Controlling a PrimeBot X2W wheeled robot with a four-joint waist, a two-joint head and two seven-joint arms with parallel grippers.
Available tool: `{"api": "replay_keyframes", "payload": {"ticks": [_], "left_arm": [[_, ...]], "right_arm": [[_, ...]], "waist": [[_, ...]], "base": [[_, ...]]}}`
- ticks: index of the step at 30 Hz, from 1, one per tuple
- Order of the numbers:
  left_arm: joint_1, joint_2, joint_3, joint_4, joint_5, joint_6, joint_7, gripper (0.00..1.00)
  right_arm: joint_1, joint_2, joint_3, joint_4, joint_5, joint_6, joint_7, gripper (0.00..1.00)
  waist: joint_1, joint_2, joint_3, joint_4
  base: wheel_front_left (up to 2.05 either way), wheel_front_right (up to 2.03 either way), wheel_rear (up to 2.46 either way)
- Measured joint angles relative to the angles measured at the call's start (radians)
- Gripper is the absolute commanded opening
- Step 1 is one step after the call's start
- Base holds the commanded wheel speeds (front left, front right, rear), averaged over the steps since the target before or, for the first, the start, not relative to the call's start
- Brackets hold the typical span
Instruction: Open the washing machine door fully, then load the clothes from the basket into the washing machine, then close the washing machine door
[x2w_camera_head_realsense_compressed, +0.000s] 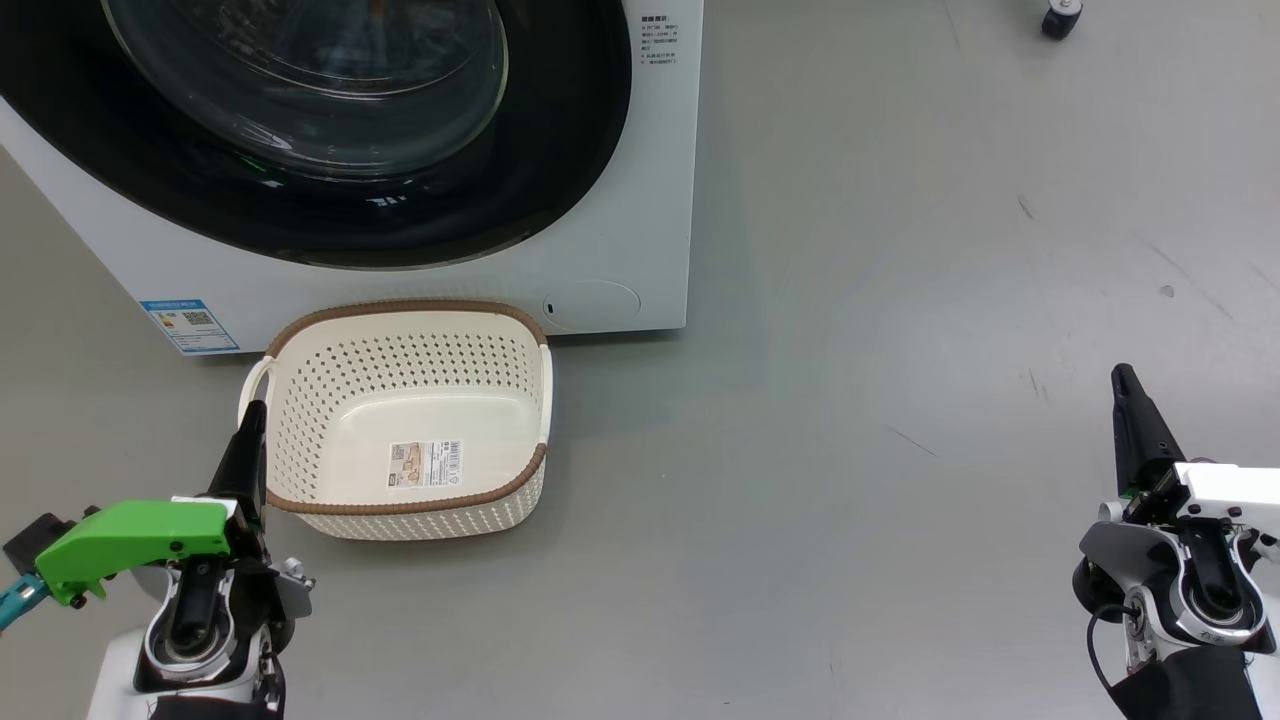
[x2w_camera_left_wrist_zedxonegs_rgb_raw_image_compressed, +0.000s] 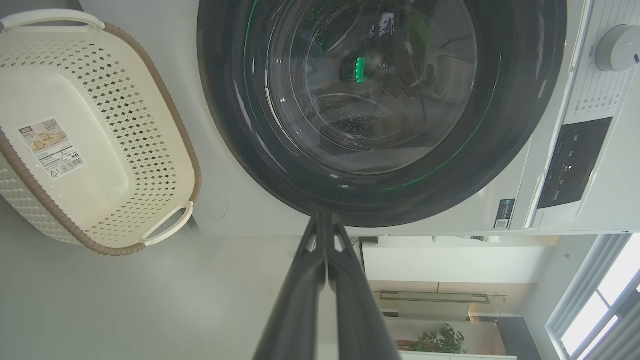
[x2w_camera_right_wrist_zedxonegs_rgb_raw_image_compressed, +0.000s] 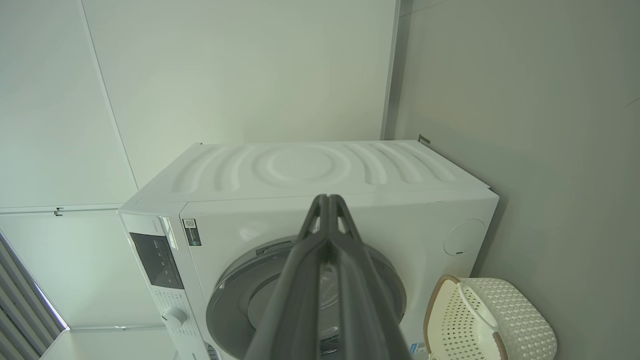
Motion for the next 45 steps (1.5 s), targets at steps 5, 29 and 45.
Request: {"api": "replay_keyframes", "payload": {"ticks": [5, 29, 45], "left_arm": [[0.0, 0.0, 0.0, 0.0, 0.0, 0.0, 0.0, 0.0], [0.0, 0.0, 0.0, 0.0, 0.0, 0.0, 0.0, 0.0], [0.0, 0.0, 0.0, 0.0, 0.0, 0.0, 0.0, 0.0]], "right_arm": [[0.0, 0.0, 0.0, 0.0, 0.0, 0.0, 0.0, 0.0], [0.0, 0.0, 0.0, 0.0, 0.0, 0.0, 0.0, 0.0], [0.0, 0.0, -0.001, 0.0, 0.0, 0.0, 0.007, 0.0]], "waist": [[0.0, 0.0, 0.0, 0.0], [0.0, 0.0, 0.0, 0.0], [0.0, 0.0, 0.0, 0.0]], "base": [[0.0, 0.0, 0.0], [0.0, 0.0, 0.0], [0.0, 0.0, 0.0]]}}
